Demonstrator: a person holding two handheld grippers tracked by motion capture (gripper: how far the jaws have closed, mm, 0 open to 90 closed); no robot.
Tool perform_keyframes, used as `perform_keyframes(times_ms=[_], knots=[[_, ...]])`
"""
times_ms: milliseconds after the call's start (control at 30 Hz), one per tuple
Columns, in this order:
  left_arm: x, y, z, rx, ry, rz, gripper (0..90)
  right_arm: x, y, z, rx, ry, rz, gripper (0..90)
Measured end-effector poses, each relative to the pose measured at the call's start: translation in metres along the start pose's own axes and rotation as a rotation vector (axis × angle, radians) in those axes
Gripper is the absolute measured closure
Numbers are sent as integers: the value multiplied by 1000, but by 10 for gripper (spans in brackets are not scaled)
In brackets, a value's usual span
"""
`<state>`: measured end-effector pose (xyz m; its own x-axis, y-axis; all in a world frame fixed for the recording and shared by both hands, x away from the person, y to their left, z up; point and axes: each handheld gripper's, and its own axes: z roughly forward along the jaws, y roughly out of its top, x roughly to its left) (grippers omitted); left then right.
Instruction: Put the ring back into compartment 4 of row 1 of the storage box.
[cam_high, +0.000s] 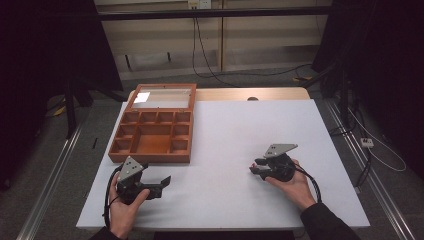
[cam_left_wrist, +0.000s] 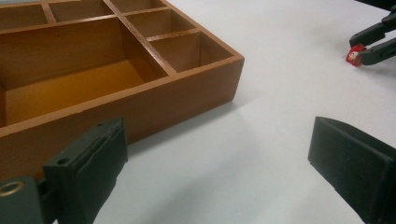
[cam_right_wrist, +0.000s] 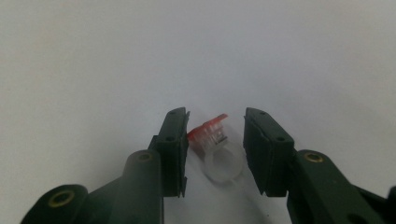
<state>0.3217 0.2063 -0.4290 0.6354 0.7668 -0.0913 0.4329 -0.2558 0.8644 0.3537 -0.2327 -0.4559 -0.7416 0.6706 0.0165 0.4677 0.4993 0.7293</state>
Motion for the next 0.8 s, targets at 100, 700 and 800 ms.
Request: perform_keyframes(times_ms=[100,700,800], knots=[[0,0,0,0,0,-1,48,-1,-2,2,15,11,12,606],[-1,0,2,12,-9,6,50,2,-1,1,13,3,-1,695],[-1,0,2,13,-10,7,50,3,0,0,1,4,0,696]])
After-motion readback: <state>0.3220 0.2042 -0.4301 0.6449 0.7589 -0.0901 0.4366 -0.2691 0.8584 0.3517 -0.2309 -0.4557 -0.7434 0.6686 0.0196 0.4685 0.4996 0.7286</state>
